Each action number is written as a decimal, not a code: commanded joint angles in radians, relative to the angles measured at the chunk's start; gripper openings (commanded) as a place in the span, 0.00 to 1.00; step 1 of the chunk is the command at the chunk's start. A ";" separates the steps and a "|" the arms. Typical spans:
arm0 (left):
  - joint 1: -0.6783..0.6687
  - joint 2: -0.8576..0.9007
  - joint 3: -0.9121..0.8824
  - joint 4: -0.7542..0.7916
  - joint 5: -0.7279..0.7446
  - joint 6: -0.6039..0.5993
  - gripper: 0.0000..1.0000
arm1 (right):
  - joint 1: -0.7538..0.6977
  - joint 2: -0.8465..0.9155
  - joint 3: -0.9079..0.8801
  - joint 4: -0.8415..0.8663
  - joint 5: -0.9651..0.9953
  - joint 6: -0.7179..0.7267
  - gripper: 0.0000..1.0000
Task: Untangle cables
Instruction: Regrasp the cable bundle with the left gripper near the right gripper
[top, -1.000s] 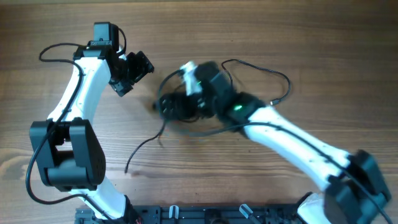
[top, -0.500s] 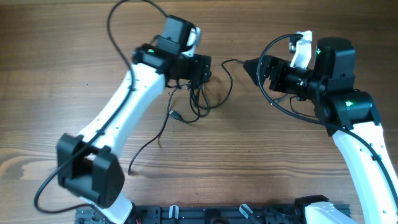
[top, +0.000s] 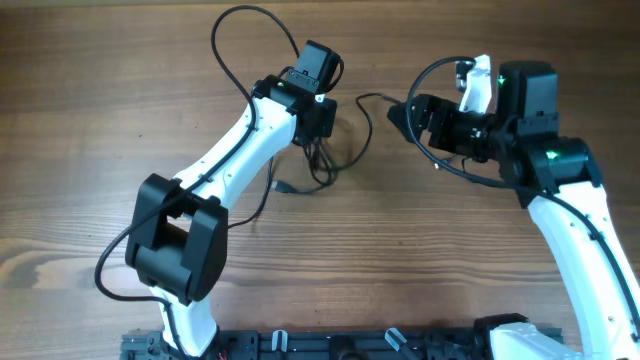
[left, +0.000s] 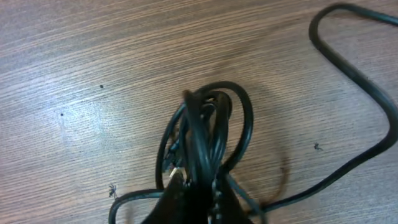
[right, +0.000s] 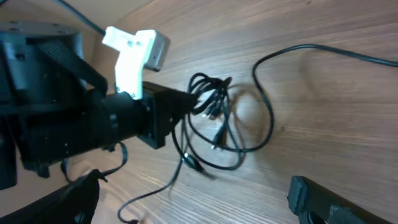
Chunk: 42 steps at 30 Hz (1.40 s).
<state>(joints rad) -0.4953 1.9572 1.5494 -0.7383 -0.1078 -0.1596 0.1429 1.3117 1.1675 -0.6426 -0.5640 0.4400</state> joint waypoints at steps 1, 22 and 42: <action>0.043 -0.049 0.003 -0.005 0.091 -0.066 0.04 | 0.024 0.034 0.004 0.040 -0.074 -0.019 1.00; 0.364 -0.145 0.003 -0.074 1.241 -0.252 0.04 | 0.264 0.246 0.004 0.452 -0.064 0.277 0.39; 0.348 -0.145 0.003 -0.073 1.376 -0.411 0.04 | 0.302 0.259 0.004 0.481 0.068 0.303 0.29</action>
<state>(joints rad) -0.1356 1.8271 1.5475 -0.8131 1.2167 -0.5415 0.4164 1.5505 1.1675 -0.1703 -0.5400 0.7372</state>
